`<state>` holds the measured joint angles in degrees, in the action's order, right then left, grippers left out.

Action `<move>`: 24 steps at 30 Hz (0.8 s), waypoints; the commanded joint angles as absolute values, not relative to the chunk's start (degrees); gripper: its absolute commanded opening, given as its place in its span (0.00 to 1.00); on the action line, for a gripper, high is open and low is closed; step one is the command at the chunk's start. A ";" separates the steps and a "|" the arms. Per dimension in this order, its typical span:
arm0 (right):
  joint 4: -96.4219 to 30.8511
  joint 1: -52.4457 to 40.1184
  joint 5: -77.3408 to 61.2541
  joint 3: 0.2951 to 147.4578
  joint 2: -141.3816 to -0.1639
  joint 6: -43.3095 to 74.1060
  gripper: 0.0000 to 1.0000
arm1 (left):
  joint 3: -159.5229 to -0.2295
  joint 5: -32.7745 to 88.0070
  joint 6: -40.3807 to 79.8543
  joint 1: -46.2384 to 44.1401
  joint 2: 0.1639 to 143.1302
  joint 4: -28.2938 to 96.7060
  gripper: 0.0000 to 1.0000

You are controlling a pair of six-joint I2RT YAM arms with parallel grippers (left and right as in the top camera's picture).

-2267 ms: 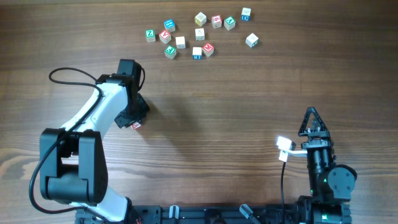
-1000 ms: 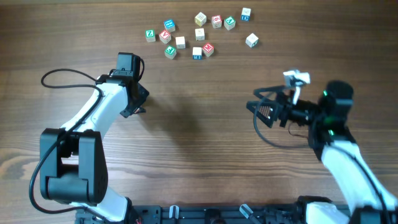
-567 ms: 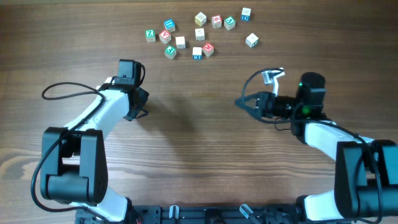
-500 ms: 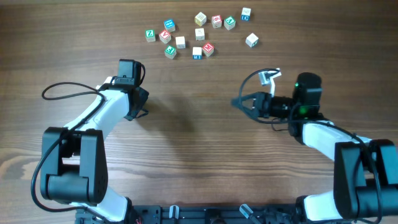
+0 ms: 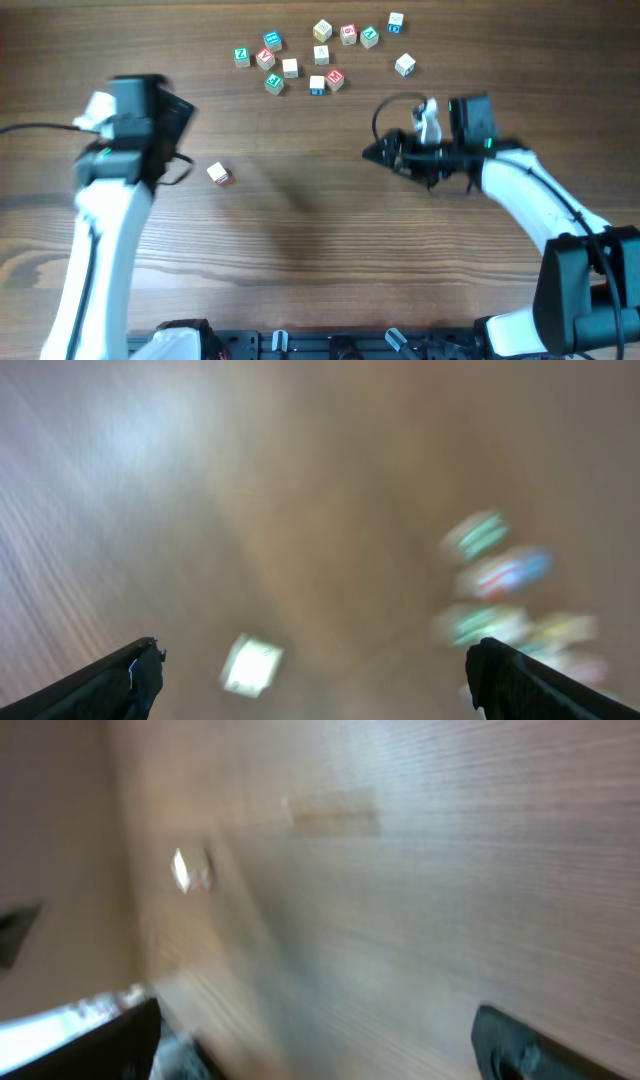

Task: Form a circle
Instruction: 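Reach the right gripper into the cluster and grasp the A block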

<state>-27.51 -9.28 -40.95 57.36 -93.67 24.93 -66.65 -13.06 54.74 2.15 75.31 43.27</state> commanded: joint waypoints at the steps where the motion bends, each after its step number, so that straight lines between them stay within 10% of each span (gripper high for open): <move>1: -36.88 -12.99 -18.09 75.22 -94.11 17.32 1.00 | -67.57 -15.25 52.40 8.99 65.89 44.01 1.00; 24: -23.42 -23.75 -2.02 123.22 -143.46 19.27 0.99 | -67.57 0.64 37.69 10.72 75.11 39.83 1.00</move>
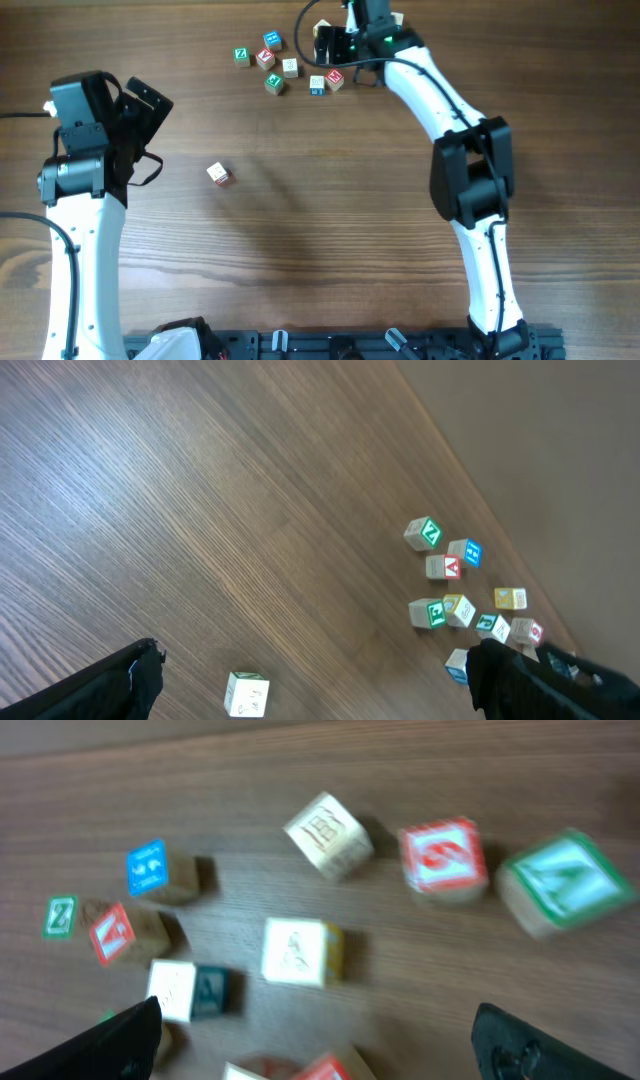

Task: Form a circle
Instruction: 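Reach the right gripper into the cluster and grasp the A block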

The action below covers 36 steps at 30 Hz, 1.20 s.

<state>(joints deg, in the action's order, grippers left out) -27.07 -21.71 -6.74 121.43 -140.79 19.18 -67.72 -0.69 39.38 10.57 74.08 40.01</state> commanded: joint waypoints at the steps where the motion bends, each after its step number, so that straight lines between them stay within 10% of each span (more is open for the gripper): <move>1: -21.02 -24.51 0.54 123.22 -144.07 19.09 0.99 | -67.57 0.64 37.71 10.72 75.33 39.83 1.00; 11: -13.67 -26.39 7.79 123.22 -150.63 18.55 0.88 | -67.57 0.62 37.69 10.72 75.55 39.83 1.00; 23: -16.58 -26.39 5.74 127.68 -150.32 18.28 0.18 | -67.57 0.62 37.69 10.72 75.55 40.01 1.00; 36: -71.46 -27.92 -23.05 137.32 -136.94 14.81 0.05 | -67.57 -6.07 37.69 11.64 75.55 35.20 1.00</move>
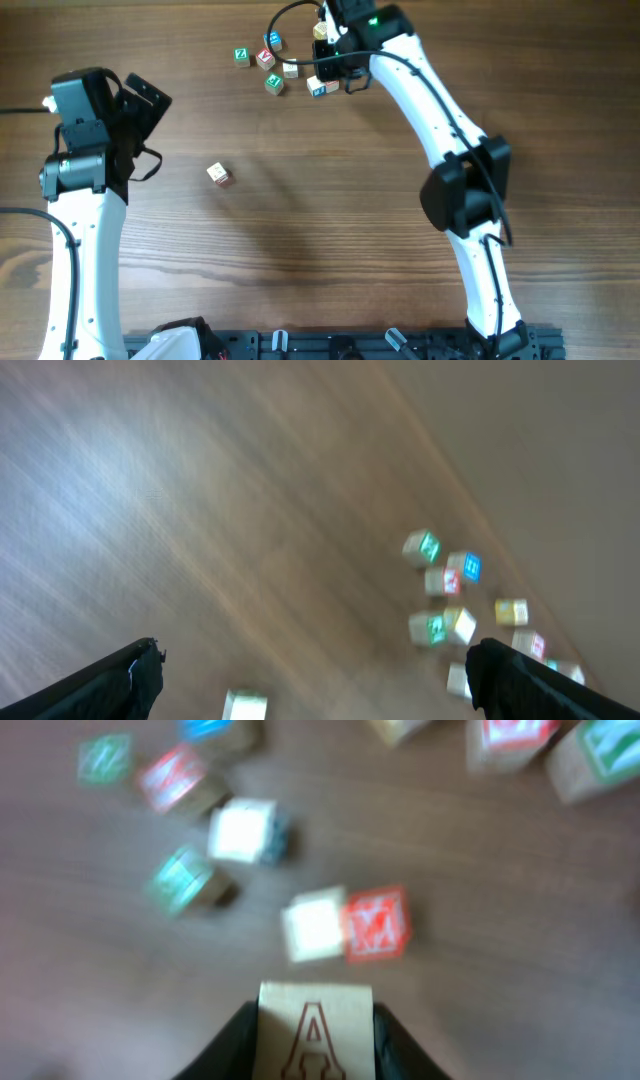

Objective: Form a circle

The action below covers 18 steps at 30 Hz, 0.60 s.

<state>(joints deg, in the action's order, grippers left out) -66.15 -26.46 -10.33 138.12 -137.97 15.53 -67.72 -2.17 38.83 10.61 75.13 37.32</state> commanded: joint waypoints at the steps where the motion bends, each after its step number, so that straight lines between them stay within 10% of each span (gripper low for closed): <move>1: -73.54 -29.36 -23.68 134.87 -136.94 13.50 0.05 | -67.57 -6.04 37.71 12.69 75.55 34.41 1.00; 18: -48.56 -50.63 -1.67 105.71 -136.94 22.65 0.05 | -67.57 -2.59 37.69 19.68 75.55 40.40 1.00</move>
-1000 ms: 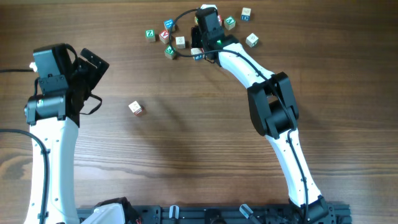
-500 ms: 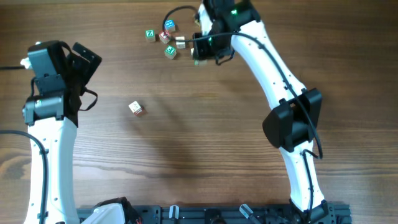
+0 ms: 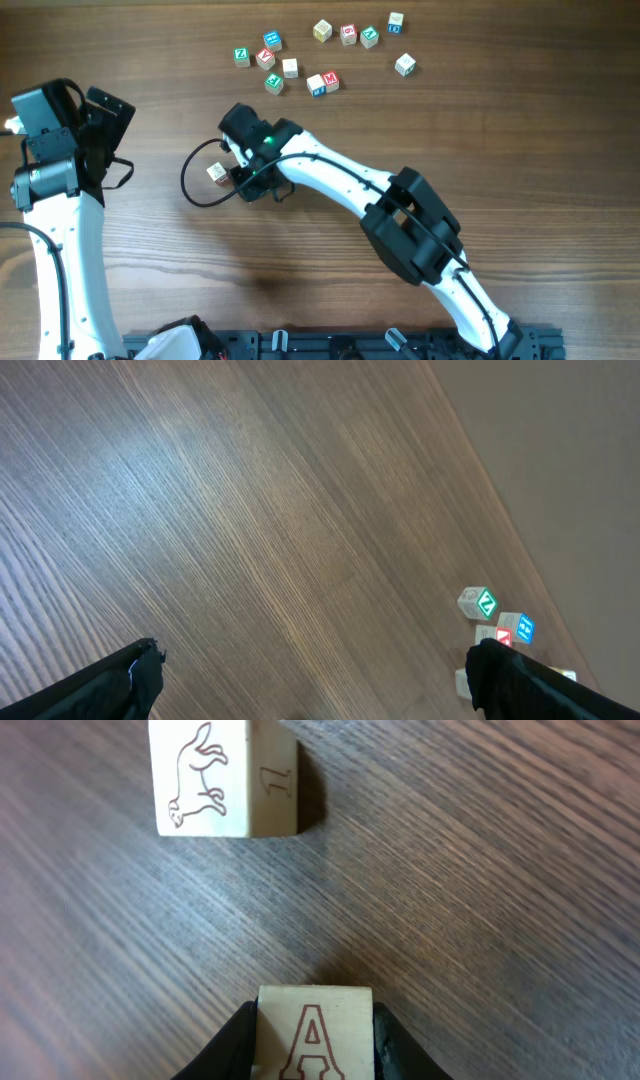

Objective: Form a circle

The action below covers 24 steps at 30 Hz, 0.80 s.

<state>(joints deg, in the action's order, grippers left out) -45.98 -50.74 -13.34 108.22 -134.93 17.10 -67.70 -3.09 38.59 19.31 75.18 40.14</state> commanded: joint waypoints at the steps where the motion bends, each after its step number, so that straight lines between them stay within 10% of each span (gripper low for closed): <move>1: -48.80 -50.30 -1.72 105.71 -136.94 22.63 0.12 | -67.57 -2.59 37.69 19.68 75.55 40.38 1.00; 4: -46.22 -49.39 -1.08 105.71 -136.94 20.91 0.28 | -67.57 -2.59 37.69 19.68 75.55 40.40 1.00; 11: -42.24 -49.93 -0.89 105.67 -136.94 19.42 0.10 | -67.57 -2.63 37.69 19.68 75.55 40.95 1.00; 18: -43.13 -50.02 -1.54 105.84 -136.77 19.73 0.50 | -67.57 -2.61 37.69 19.68 75.55 40.97 1.00; 24: -47.97 -48.40 -4.14 108.42 -131.68 21.56 0.66 | -67.57 -2.61 37.69 19.68 75.55 40.99 1.00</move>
